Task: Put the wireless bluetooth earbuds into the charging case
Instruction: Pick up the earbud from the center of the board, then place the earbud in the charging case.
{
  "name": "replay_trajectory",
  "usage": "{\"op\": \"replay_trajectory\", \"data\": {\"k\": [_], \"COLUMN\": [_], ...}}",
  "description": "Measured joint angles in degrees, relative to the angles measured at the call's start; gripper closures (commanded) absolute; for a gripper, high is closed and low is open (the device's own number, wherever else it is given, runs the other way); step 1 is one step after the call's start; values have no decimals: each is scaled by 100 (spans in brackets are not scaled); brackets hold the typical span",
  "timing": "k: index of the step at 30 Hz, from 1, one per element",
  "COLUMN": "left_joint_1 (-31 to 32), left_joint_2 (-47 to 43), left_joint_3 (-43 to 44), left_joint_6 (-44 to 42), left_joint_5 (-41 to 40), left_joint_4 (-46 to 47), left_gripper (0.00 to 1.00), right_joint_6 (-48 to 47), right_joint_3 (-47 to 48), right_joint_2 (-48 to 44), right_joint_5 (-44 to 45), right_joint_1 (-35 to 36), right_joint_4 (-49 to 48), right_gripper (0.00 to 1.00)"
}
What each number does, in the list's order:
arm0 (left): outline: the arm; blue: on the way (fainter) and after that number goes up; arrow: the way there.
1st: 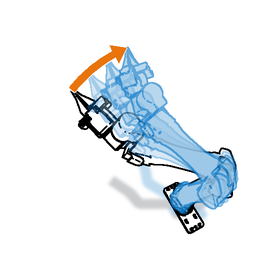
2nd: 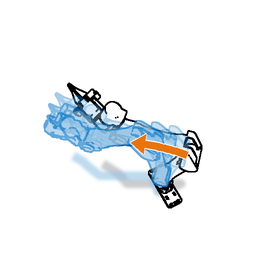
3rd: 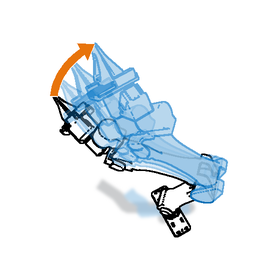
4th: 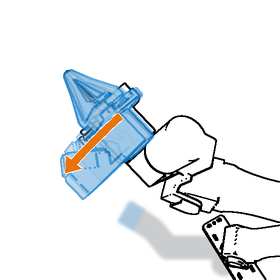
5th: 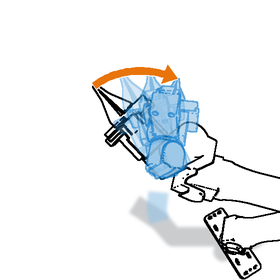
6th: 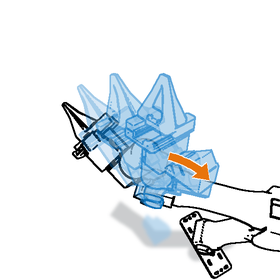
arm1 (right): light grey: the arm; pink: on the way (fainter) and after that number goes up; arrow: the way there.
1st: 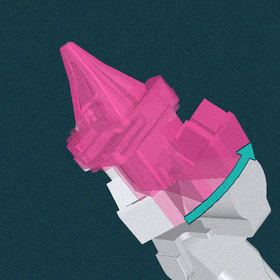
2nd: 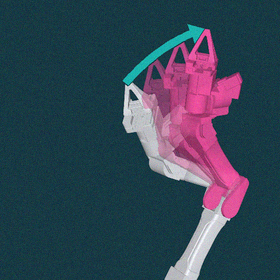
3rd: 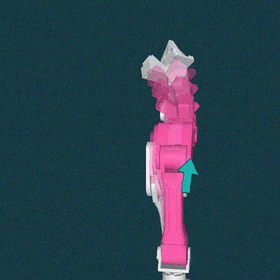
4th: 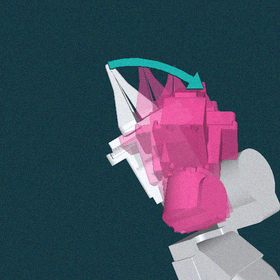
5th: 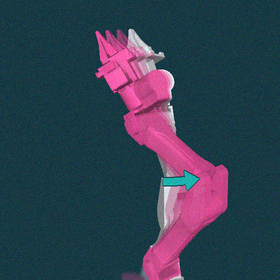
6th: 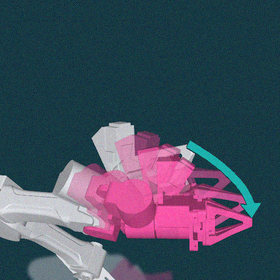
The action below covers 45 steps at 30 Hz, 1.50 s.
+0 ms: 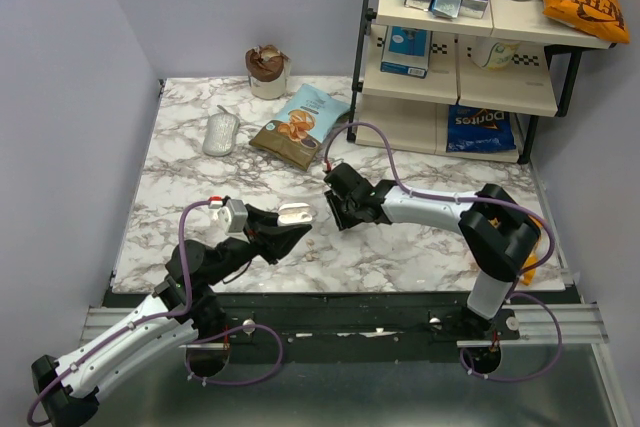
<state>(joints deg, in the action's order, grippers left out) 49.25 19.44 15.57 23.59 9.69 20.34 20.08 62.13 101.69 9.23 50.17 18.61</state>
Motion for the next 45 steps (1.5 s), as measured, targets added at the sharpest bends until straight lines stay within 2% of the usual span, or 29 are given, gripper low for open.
{"op": "replay_trajectory", "data": {"k": [9, 15, 19, 22, 27, 35, 40, 45], "left_joint_1": [0, 0, 0, 0, 0, 0, -2, -4], "left_joint_2": [13, 13, 13, 13, 13, 208, 833, 1921], "left_joint_3": [0, 0, 0, 2, 2, 201, 881, 1698], "left_joint_6": [0, 2, 0, 0, -31, -293, -686, -1060], "left_joint_5": [0, 0, 0, -2, -15, 63, 837, 2208], "left_joint_4": [0, 0, 0, -2, -42, -90, -210, -269], "left_gripper": [100, 100, 100, 100, 100, 100, 100, 100], "right_joint_6": [57, 92, 92, 74, -291, -1266, -1849, -2179], "right_joint_3": [-72, -118, -236, -461, -481, 284, 675, 898], "right_joint_2": [-39, -87, -223, -667, -2155, -4398, -5429, -5552], "right_joint_5": [199, 293, 321, 323, 120, -1134, -2365, -3268], "right_joint_1": [-44, -68, -68, -68, -68, -66, -33, 50], "right_joint_4": [68, 79, 101, 273, 557, 1021, 1121, 1156], "right_gripper": [78, 99, 99, 99, 99, 99, 99, 99]}}
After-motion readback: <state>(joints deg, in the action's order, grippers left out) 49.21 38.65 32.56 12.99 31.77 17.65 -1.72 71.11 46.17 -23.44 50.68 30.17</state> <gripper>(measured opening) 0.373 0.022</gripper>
